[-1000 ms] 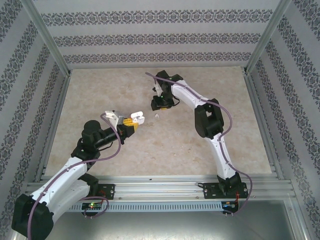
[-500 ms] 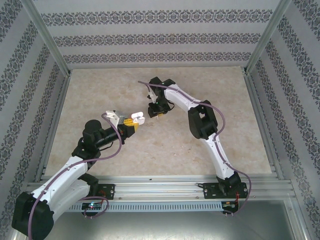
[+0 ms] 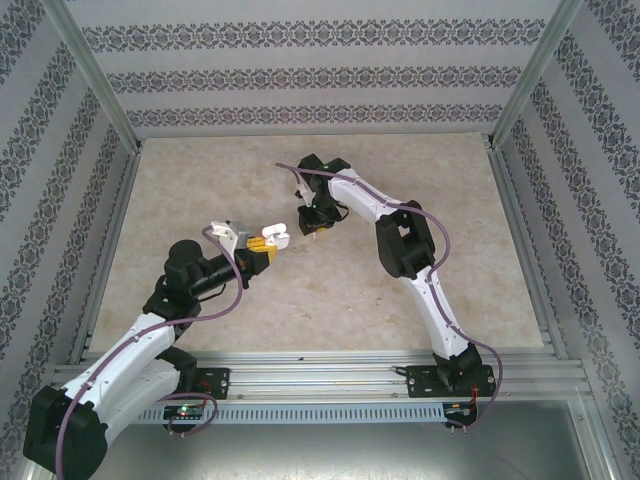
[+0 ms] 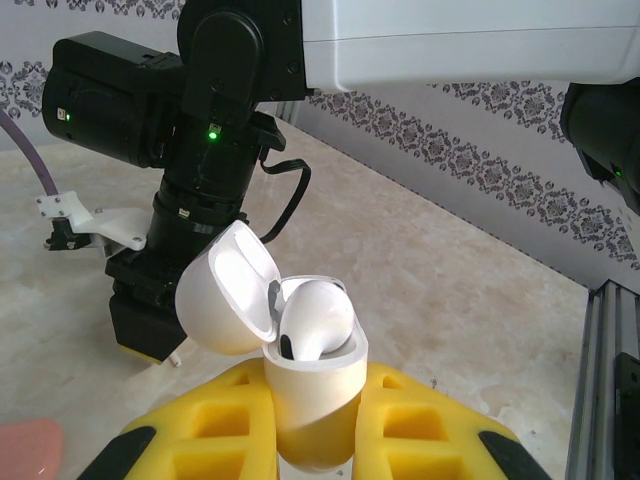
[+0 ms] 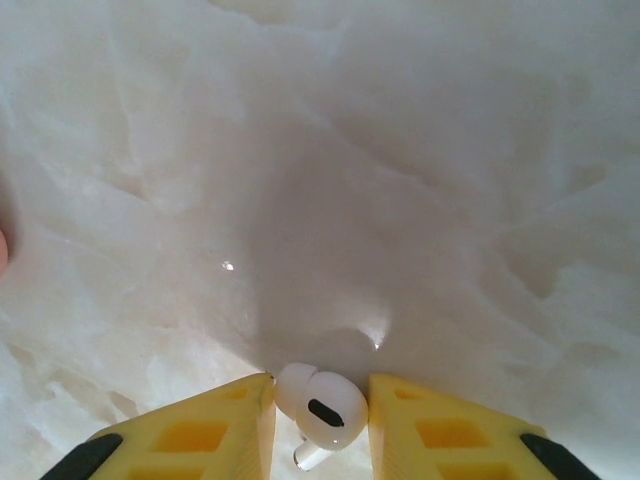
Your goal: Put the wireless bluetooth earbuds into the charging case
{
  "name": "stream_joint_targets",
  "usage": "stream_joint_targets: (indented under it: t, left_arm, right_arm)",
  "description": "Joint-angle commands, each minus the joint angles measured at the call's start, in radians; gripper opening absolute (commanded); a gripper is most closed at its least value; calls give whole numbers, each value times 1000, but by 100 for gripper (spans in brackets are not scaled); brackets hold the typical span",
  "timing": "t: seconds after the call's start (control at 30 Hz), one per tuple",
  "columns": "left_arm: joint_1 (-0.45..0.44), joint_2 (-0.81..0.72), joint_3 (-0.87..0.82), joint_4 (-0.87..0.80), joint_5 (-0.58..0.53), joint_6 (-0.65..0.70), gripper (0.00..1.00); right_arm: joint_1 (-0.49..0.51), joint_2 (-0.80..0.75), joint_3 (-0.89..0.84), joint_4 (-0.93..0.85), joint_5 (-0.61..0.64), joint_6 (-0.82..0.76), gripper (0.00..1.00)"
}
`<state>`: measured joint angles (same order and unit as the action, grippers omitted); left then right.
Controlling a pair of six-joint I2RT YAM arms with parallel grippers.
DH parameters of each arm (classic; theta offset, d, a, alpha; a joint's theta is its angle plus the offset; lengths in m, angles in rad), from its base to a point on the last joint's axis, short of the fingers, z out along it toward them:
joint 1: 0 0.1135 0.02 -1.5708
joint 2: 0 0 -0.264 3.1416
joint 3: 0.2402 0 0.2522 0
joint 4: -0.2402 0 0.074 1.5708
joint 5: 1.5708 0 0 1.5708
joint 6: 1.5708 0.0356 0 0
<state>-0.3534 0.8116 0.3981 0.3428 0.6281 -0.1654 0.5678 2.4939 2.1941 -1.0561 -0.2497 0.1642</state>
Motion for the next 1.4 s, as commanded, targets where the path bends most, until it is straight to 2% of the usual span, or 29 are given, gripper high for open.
stream_joint_targets:
  t: [0.0,0.37,0.83,1.13,1.37]
  left_arm:
    - [-3,-19,2,22,15,-1,0]
    - [-2,-27,-11,57,72,-1,0]
    - [-3,22,32,68,102,-21,0]
    - [-5,80,77,69,113,-25,0]
    - [-4,97,84,103,116,-48,0]
  right_arm:
    - [18,-42,-54,6,34,8,28]
    - [38,-317,-299,168,170,29,25]
    - [128,-772,-595,369,285,40,24]
    - [216,-935,-666,417,326,39,24]
    - [279,-976,-673,428,328,14,24]
